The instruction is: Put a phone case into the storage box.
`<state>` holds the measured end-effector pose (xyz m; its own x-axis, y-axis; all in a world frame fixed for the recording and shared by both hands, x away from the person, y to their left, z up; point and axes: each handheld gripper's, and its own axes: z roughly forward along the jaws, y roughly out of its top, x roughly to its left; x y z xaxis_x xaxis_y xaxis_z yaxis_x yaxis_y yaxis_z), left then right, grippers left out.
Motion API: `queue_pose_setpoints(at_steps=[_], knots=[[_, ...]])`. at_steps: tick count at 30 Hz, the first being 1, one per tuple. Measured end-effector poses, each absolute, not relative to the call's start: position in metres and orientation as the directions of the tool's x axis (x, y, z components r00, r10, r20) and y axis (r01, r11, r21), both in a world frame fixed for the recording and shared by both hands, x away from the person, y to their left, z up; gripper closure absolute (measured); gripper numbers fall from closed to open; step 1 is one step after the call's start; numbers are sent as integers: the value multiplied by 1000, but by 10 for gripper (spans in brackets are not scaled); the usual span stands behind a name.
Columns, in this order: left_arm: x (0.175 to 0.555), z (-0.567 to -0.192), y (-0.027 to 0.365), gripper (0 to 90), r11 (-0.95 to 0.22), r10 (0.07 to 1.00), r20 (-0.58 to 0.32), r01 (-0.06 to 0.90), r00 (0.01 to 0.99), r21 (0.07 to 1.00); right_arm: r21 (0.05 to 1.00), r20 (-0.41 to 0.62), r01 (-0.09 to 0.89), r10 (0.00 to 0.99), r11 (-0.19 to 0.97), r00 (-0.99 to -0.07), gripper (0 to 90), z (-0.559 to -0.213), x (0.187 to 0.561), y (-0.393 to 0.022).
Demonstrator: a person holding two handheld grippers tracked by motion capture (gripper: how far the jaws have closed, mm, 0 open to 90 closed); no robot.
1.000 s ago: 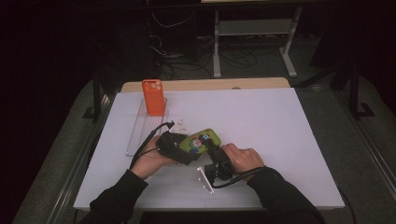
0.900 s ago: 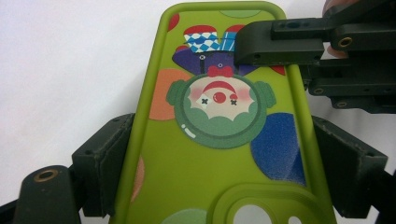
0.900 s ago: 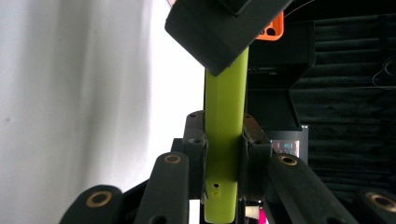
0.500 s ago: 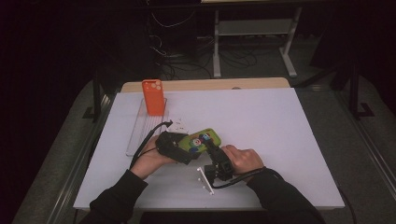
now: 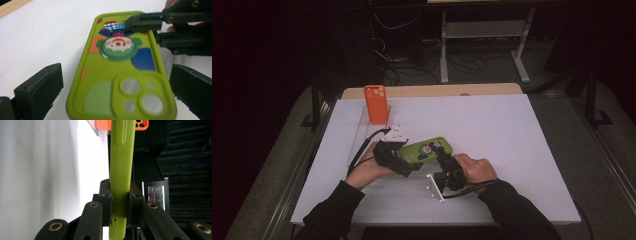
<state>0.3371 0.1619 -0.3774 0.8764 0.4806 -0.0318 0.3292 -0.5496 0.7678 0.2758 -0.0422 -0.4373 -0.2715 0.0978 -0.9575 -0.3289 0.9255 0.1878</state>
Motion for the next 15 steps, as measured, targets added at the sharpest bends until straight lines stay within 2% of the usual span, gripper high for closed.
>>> queue_pose_setpoints(at_steps=[2, 9, 15], knots=[[336, -378, 161, 0, -524, 493, -49, 342, 869, 780, 215, -950, -311, 124, 926, -286, 760, -437, 278, -45], [339, -376, 167, 0, -525, 510, -25, 335, 860, 783, 325, -896, -247, 214, 913, -388, 760, -433, 285, -56], [341, -376, 170, 0, -505, 528, -35, 346, 849, 791, 470, -820, -174, 355, 865, -449, 760, -422, 295, -71]])
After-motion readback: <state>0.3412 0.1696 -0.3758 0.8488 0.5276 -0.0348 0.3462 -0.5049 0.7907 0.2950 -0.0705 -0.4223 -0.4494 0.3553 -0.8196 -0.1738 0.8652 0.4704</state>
